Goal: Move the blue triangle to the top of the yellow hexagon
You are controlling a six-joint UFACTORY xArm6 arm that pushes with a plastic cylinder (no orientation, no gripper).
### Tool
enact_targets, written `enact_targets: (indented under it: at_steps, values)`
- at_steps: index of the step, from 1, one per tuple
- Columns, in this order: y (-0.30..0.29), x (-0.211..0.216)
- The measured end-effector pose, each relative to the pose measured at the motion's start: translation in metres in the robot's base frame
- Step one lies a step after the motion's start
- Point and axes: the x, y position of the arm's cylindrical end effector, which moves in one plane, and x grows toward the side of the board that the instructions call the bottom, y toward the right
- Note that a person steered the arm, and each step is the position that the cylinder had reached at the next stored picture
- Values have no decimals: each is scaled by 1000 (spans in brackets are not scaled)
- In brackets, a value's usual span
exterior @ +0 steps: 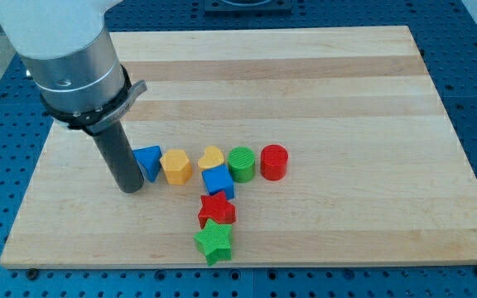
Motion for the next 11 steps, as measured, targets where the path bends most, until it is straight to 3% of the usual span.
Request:
enact_targets:
  at_steps: [5,8,11]
  values:
    - [14,-65]
    - [21,-56]
    - [48,-104]
